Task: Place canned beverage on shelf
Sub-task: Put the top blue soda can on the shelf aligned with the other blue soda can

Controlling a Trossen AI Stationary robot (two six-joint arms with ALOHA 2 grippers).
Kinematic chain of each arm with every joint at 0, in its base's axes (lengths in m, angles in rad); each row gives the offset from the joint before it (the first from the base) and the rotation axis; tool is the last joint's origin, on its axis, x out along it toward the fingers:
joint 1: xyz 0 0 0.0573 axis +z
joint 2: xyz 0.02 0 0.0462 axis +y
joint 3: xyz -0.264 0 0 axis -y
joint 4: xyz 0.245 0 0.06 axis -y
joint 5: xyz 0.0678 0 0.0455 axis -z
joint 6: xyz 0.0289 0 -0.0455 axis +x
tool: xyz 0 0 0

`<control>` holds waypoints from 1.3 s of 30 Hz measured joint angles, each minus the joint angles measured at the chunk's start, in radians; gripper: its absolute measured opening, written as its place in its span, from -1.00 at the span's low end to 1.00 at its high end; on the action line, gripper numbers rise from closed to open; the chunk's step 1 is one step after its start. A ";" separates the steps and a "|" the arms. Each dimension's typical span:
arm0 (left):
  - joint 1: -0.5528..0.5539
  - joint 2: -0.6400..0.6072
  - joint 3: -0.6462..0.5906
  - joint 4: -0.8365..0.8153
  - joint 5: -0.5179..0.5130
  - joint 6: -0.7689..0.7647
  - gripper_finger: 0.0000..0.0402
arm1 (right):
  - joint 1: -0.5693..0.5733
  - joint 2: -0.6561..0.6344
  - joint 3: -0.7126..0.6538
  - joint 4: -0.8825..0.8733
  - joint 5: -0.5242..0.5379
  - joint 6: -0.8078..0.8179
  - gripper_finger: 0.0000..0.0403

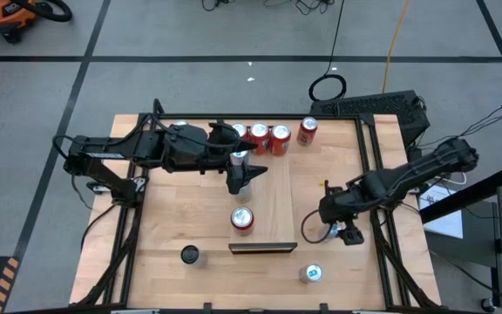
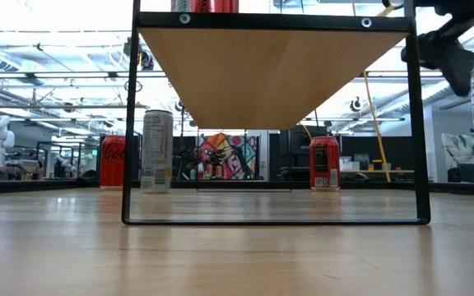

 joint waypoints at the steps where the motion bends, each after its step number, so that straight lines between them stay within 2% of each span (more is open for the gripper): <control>1: 0.000 0.000 0.000 -0.003 0.000 0.000 0.92 | 0.007 0.005 -0.005 0.005 0.000 0.000 0.60; 5: 0.000 0.000 0.000 -0.014 0.000 0.000 0.92 | 0.034 0.035 -0.012 0.006 0.030 0.004 0.59; 17: 0.000 0.000 0.000 -0.015 0.000 0.001 0.92 | 0.048 0.157 -0.012 0.025 0.032 -0.016 0.56; 27: 0.000 0.000 0.000 -0.022 0.000 0.002 0.92 | 0.048 0.171 -0.012 0.023 0.032 0.005 0.55; 30: 0.000 0.000 0.000 -0.022 0.000 0.002 0.92 | 0.048 0.169 -0.012 0.020 0.030 0.014 0.46; 36: 0.000 0.000 0.000 -0.022 0.000 0.004 0.92 | 0.048 0.168 -0.012 0.015 0.028 0.033 0.10; 39: 0.001 0.000 0.000 -0.022 0.000 0.008 0.92 | 0.048 0.167 -0.010 0.015 0.023 0.046 0.00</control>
